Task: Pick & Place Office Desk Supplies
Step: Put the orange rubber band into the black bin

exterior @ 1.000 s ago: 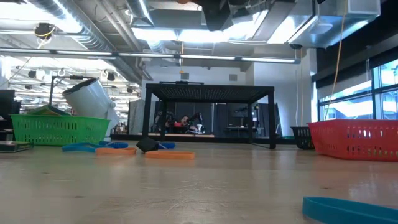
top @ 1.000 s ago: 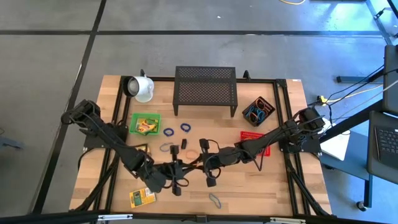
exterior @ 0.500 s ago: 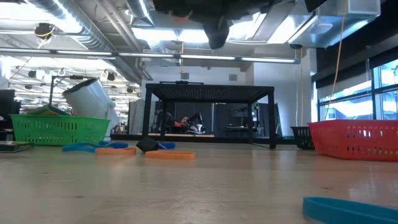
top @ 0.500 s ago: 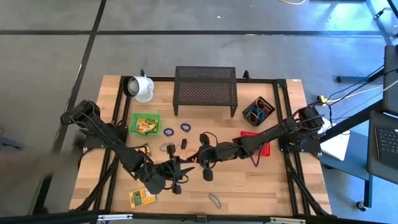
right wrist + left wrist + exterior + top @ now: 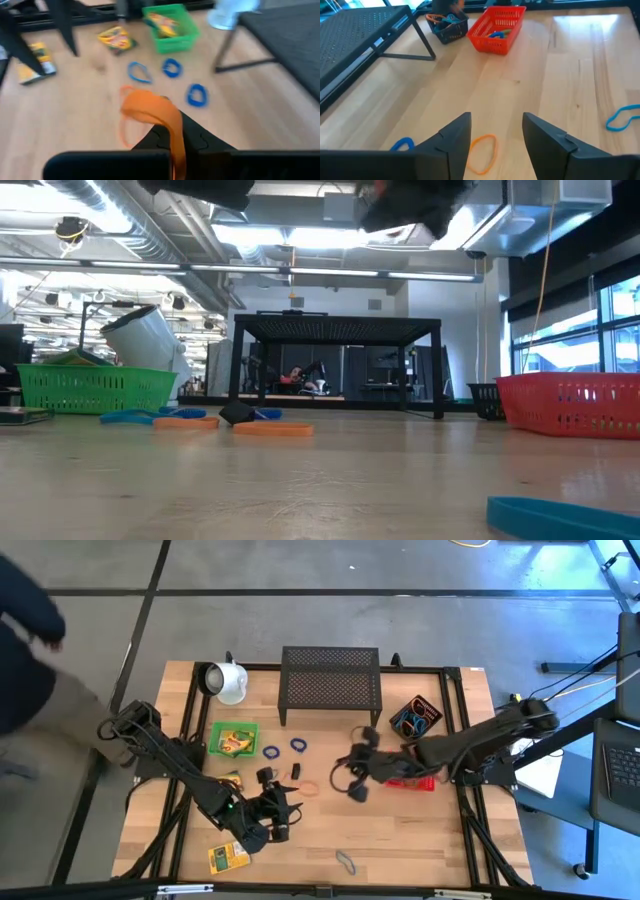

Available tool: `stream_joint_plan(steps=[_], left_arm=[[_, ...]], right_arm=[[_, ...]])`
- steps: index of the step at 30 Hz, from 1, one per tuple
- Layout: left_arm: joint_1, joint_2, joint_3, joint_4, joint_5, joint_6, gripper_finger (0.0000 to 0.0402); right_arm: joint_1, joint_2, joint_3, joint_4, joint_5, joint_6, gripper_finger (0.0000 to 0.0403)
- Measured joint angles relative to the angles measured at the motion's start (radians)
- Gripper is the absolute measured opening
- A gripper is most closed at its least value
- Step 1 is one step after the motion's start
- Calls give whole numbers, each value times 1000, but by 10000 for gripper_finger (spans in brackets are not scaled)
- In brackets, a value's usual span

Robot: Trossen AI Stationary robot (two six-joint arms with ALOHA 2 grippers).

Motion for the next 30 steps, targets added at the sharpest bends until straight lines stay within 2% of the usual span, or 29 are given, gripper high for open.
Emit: stream_joint_plan(steps=[9, 15, 18, 23, 30], left_arm=[[0, 0, 0, 2, 10, -3, 162], [0, 0, 0, 4, 10, -3, 161], [0, 0, 0, 2, 11, -13, 161], [0, 0, 0, 1, 49, -18, 161], [0, 0, 0, -1, 94, -18, 160]], right_arm=[[-49, -198, 0, -433, 200, 196, 1], [-193, -216, 0, -767, 215, 367, 4], [-281, -216, -29, -860, 209, 431, 5], [-471, -215, -107, -866, 102, 434, 6], [-652, -215, -268, -643, -63, 346, 6]])
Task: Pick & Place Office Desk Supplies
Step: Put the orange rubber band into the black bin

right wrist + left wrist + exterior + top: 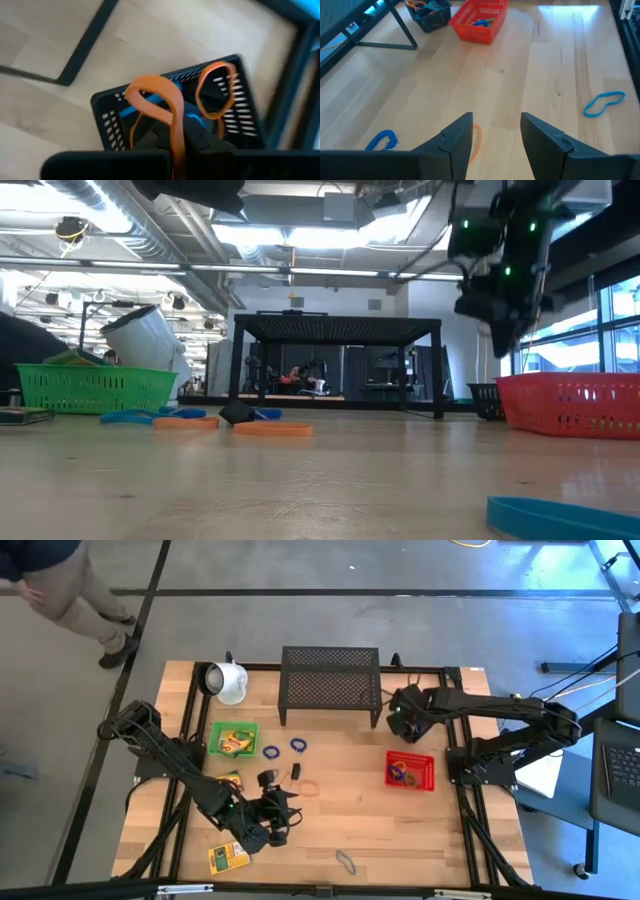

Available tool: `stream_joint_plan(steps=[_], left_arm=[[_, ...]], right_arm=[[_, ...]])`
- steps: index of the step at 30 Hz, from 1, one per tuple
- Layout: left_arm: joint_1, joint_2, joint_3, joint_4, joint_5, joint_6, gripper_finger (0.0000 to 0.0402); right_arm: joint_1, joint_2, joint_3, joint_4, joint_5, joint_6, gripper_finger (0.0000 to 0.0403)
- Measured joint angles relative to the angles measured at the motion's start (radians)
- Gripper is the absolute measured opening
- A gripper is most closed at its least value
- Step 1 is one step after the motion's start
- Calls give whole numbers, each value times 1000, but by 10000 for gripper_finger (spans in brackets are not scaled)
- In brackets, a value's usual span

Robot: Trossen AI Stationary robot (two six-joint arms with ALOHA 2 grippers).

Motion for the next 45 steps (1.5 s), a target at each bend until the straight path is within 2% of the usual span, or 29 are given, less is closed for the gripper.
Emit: stream_joint_plan(steps=[4, 10, 15, 23, 28, 31, 35, 40, 45], left_arm=[[0, 0, 0, -2, 3, 0, 159], [2, 0, 0, -2, -8, 1, 159], [8, 0, -1, -2, -11, 1, 159], [8, 0, -1, -13, -15, 1, 159], [10, 0, -1, -103, -58, -55, 159], [23, 0, -3, -193, -36, -167, 159], [54, 0, -44, -268, 54, -257, 159], [111, 1, -158, -209, 173, -273, 159], [175, 2, -273, -78, 208, -300, 159]], right_arm=[[-46, 1, -82, 96, -100, -2, 7], [-56, 0, -137, 134, -112, -3, 20], [-57, 0, -139, 138, -112, 6, 67], [-56, 0, -137, 137, -112, 6, 165], [-56, 0, -93, 126, -109, -2, 204], [-56, 1, -36, 99, -113, -10, 211], [-40, 1, 52, 32, -109, -29, 210], [12, 0, 144, -32, -109, -29, 203], [83, 0, 202, -58, -109, -29, 198]])
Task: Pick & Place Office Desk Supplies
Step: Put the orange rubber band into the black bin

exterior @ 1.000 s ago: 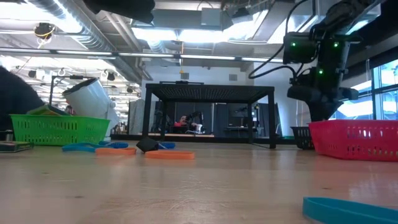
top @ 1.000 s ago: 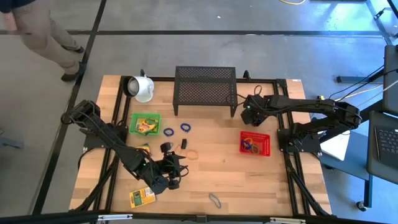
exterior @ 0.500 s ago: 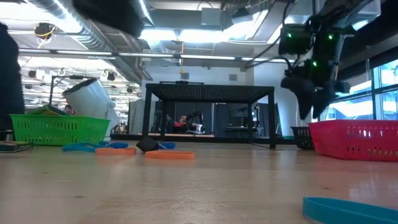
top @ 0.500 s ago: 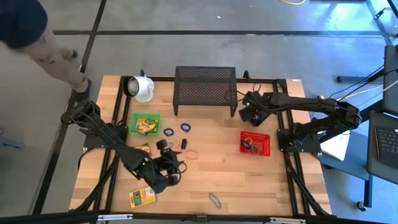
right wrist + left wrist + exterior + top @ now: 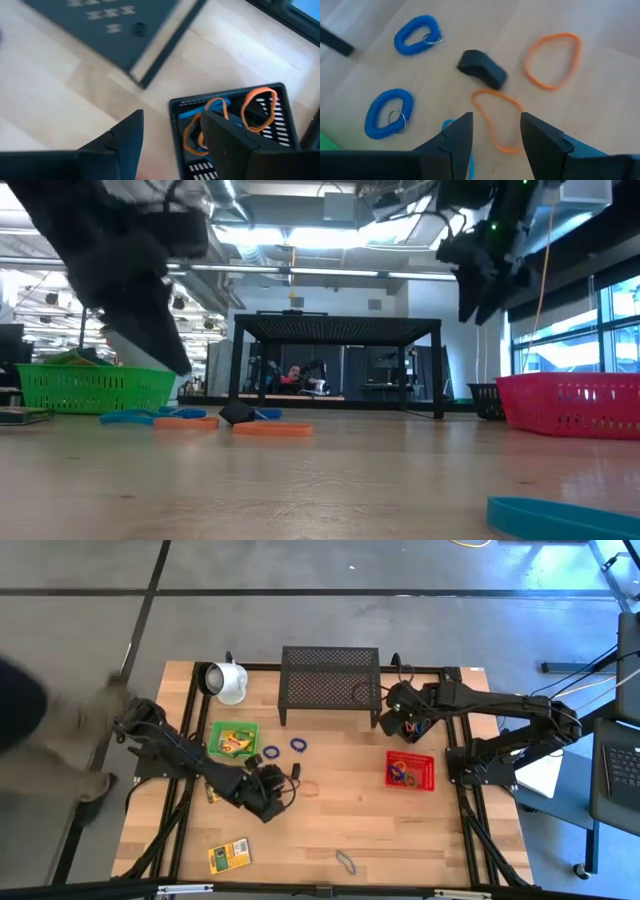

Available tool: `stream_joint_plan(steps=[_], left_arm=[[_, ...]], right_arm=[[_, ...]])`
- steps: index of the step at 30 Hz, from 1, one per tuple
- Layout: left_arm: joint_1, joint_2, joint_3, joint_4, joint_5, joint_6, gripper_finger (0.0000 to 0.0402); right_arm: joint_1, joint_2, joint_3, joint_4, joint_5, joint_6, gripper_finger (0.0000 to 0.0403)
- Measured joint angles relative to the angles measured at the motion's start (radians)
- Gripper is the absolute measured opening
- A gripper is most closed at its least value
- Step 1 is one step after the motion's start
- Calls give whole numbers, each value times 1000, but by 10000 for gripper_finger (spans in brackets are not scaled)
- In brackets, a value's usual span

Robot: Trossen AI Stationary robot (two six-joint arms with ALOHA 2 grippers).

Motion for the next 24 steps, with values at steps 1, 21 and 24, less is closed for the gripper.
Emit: stream_joint_plan(steps=[1, 21, 24], left_arm=[[12, 0, -20, 28, 3, -9, 159], [94, 11, -198, 325, 29, -15, 159], [95, 48, -198, 335, 4, 4, 159]], right_arm=[[13, 0, 7, -1, 0, 0, 197], [292, 0, 29, 5, 71, 118, 196], [322, 0, 29, 14, 102, 142, 196]])
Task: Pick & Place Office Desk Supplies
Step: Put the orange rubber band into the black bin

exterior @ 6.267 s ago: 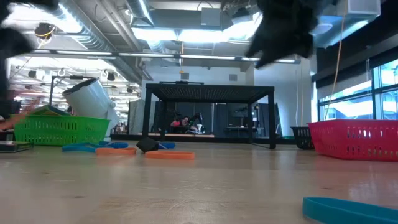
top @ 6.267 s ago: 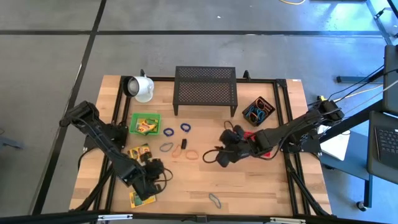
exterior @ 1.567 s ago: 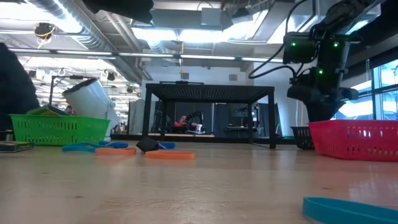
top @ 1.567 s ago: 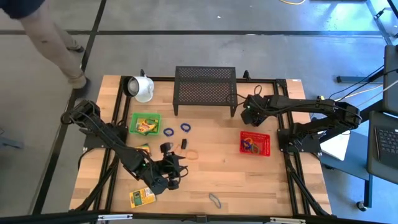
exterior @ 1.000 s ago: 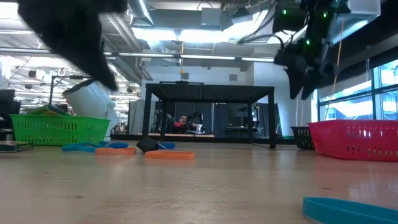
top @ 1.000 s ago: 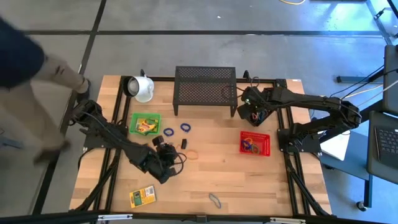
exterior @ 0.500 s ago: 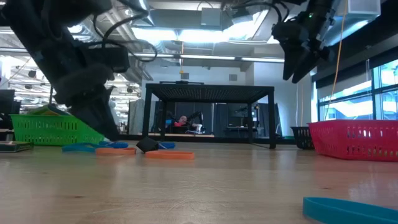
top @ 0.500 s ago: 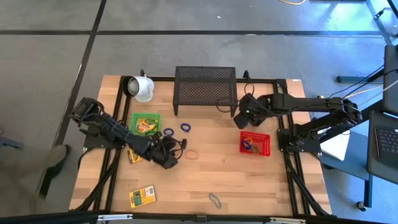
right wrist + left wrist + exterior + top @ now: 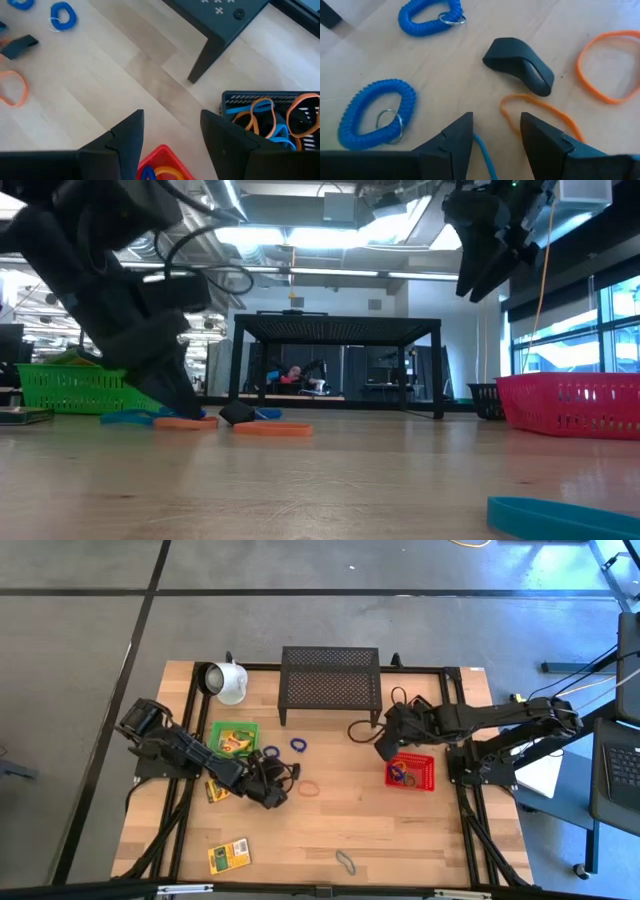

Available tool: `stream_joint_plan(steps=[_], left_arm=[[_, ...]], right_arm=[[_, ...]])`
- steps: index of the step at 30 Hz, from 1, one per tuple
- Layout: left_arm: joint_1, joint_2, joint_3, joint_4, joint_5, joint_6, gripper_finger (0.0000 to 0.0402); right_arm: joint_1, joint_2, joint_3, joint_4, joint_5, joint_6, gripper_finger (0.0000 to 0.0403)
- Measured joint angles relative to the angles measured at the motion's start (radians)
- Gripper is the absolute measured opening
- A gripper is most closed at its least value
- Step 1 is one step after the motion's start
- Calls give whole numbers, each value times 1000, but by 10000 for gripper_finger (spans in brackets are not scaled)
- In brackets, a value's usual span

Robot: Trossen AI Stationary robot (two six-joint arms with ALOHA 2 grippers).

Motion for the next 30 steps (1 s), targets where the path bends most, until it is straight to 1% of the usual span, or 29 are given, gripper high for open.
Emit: stream_joint_plan(steps=[4, 7, 10, 13, 19, 21, 24, 30], left_arm=[[-1, 63, 4, 53, -17, 1, 159], [-6, 103, 7, 78, -49, 4, 159], [-12, 117, 7, 86, -68, 4, 147], [-11, 112, 6, 87, -57, 7, 118], [-9, 86, 3, 80, -16, 55, 25], [-9, 79, 2, 83, -16, 63, 8], [-8, 59, 1, 86, -13, 65, 4], [-11, -23, -4, 70, -2, 110, 3]], right_arm=[[31, 0, 0, 16, 18, 17, 196], [51, 0, 0, 31, 35, 17, 196], [68, 0, 0, 56, 62, 17, 196], [84, 0, 0, 93, 91, 17, 196], [107, 0, 0, 162, 151, 16, 196], [116, 0, 0, 189, 174, 16, 196], [134, 0, 0, 246, 222, 5, 196], [189, 13, 0, 412, 370, -66, 196]])
